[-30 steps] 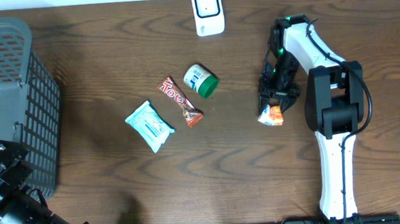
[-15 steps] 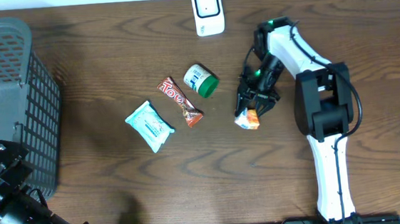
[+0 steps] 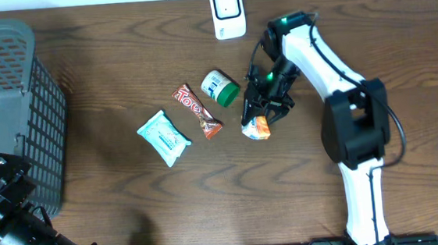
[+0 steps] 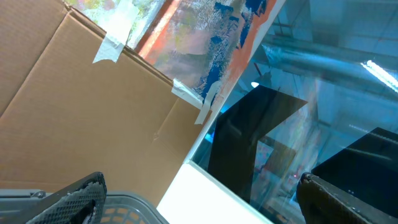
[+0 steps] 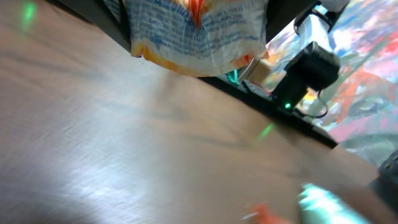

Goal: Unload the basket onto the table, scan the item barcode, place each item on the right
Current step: 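Carry the Kleenex pack to the white scanner and hold it there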

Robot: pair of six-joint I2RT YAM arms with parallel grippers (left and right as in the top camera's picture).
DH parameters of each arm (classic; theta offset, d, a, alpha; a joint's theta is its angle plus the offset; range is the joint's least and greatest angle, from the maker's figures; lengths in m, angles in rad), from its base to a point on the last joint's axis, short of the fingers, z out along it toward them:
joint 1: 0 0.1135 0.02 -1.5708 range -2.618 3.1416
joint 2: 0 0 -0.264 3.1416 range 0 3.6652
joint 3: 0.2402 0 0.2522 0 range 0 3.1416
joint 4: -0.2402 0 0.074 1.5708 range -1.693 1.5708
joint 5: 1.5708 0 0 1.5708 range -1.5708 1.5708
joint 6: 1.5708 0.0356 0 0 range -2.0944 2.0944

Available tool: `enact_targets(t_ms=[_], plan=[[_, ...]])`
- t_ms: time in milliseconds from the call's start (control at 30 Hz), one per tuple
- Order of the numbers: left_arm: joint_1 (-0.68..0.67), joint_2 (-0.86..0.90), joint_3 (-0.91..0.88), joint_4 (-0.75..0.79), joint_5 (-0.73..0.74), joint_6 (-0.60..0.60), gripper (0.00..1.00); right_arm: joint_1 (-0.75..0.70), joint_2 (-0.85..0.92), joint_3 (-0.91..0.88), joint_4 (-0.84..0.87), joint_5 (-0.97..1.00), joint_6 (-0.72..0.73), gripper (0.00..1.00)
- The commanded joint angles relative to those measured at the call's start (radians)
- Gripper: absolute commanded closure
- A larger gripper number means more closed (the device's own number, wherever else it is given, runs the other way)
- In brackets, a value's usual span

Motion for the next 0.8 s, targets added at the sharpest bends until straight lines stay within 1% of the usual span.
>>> enact_targets(t_ms=[0,100,200,367,500,700,767], plan=[[0.005,-0.011,0.007,0.003,-0.003,0.013,0.02,0.034,-0.101,0.018,0.0,-0.029,0.0,0.51],[0.005,-0.011,0.007,0.003,-0.003,0.012,0.02,0.05,-0.145,0.018,0.02,0.014,0.002,0.51],[0.005,-0.011,0.007,0.003,-0.003,0.012,0.02,0.061,-0.172,0.018,0.05,0.084,0.044,0.51],[0.005,-0.011,0.007,0.003,-0.003,0.012,0.02,0.067,-0.179,0.018,0.153,0.209,0.065,0.51],[0.005,-0.011,0.007,0.003,-0.003,0.008,0.02,0.067,-0.179,0.018,0.308,0.37,0.167,0.52],[0.005,-0.011,0.007,-0.032,-0.002,-0.056,0.02,0.067,-0.179,0.018,0.544,0.466,0.176,0.49],[0.005,-0.011,0.007,-0.034,-0.002,-0.06,0.02,0.067,-0.179,0.018,0.641,0.508,0.176,0.5]])
